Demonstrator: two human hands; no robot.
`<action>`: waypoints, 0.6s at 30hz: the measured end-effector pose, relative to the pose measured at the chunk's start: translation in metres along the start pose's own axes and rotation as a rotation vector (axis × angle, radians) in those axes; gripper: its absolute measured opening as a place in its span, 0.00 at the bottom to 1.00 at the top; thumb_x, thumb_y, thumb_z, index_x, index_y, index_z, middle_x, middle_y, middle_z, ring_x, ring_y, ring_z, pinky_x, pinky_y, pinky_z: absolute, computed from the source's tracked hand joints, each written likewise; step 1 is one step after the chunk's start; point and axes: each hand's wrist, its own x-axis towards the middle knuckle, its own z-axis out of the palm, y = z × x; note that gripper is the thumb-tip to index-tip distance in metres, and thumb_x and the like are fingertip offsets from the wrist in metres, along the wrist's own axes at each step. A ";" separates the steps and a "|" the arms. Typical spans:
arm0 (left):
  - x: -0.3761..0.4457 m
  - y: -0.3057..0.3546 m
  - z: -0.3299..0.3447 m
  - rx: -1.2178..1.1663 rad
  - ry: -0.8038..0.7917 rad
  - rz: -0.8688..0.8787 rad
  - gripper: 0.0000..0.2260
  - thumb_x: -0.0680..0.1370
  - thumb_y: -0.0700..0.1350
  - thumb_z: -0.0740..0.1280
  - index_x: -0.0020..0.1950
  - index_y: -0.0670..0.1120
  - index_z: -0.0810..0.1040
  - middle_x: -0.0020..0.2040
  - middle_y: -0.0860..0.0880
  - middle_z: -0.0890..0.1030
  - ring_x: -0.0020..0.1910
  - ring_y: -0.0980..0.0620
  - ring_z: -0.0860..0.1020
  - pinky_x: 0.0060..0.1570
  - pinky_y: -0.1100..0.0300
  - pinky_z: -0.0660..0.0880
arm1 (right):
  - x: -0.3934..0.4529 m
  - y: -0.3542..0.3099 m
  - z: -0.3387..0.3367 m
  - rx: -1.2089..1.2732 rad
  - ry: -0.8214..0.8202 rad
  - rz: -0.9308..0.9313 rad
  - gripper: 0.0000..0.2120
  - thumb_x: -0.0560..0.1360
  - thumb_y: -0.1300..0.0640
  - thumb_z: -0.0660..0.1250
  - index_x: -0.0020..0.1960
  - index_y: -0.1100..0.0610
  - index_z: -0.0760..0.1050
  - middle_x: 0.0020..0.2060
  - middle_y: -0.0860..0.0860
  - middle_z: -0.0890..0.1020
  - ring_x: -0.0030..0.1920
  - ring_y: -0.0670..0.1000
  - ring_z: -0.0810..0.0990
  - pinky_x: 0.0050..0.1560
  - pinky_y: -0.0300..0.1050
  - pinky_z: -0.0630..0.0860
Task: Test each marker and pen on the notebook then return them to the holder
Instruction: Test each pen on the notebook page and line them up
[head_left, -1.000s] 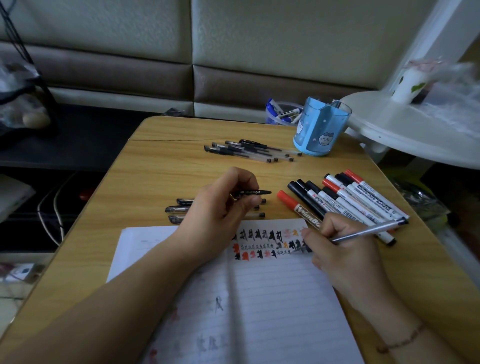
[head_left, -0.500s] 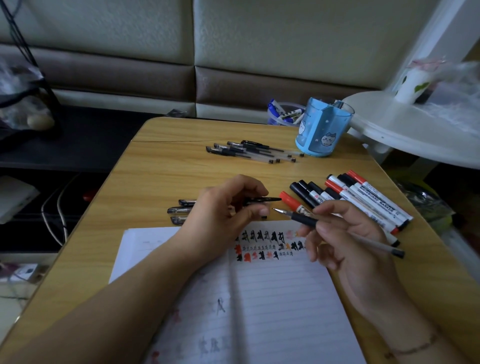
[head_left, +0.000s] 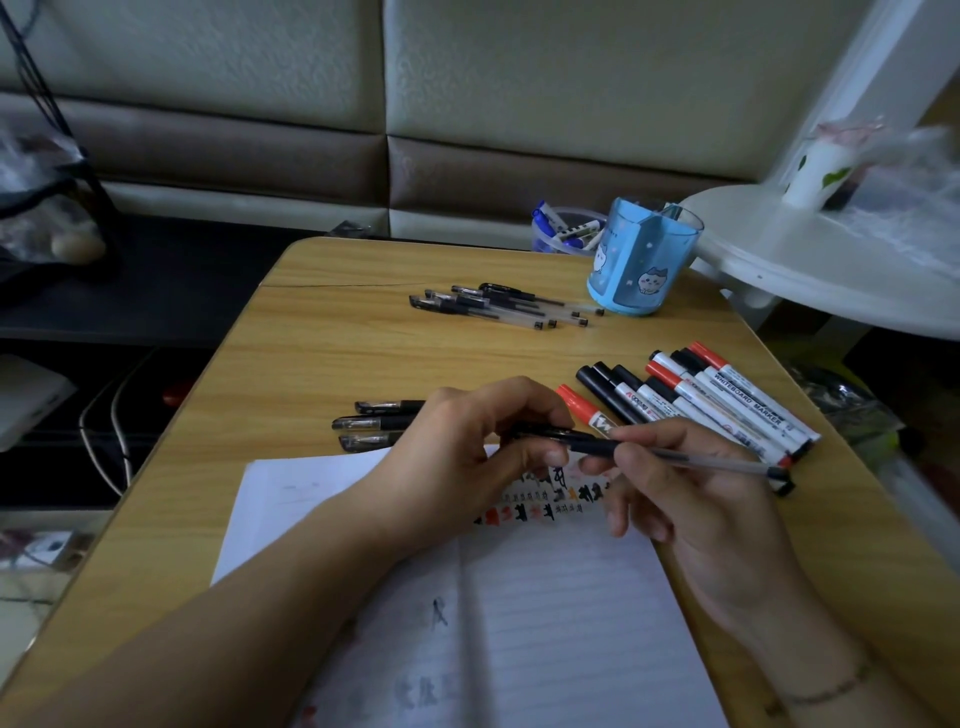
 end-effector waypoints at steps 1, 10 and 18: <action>0.000 0.000 0.000 -0.004 0.001 -0.005 0.06 0.76 0.41 0.71 0.52 0.46 0.79 0.44 0.50 0.83 0.42 0.58 0.82 0.43 0.59 0.79 | 0.000 0.000 0.001 -0.009 0.003 -0.003 0.18 0.63 0.39 0.76 0.45 0.50 0.82 0.42 0.59 0.85 0.27 0.53 0.79 0.24 0.37 0.69; 0.000 -0.004 0.004 -0.091 0.032 -0.063 0.03 0.77 0.43 0.69 0.50 0.48 0.78 0.41 0.53 0.81 0.39 0.54 0.79 0.40 0.56 0.77 | 0.003 -0.004 -0.003 -0.057 -0.032 -0.008 0.22 0.61 0.36 0.76 0.45 0.51 0.82 0.41 0.59 0.85 0.30 0.52 0.78 0.24 0.36 0.69; -0.001 -0.006 -0.001 -0.078 0.162 -0.061 0.03 0.77 0.42 0.69 0.49 0.45 0.79 0.41 0.52 0.81 0.41 0.51 0.79 0.41 0.51 0.76 | 0.007 -0.024 -0.018 -0.955 0.064 -0.197 0.05 0.68 0.42 0.67 0.44 0.38 0.79 0.39 0.37 0.83 0.45 0.38 0.81 0.37 0.34 0.77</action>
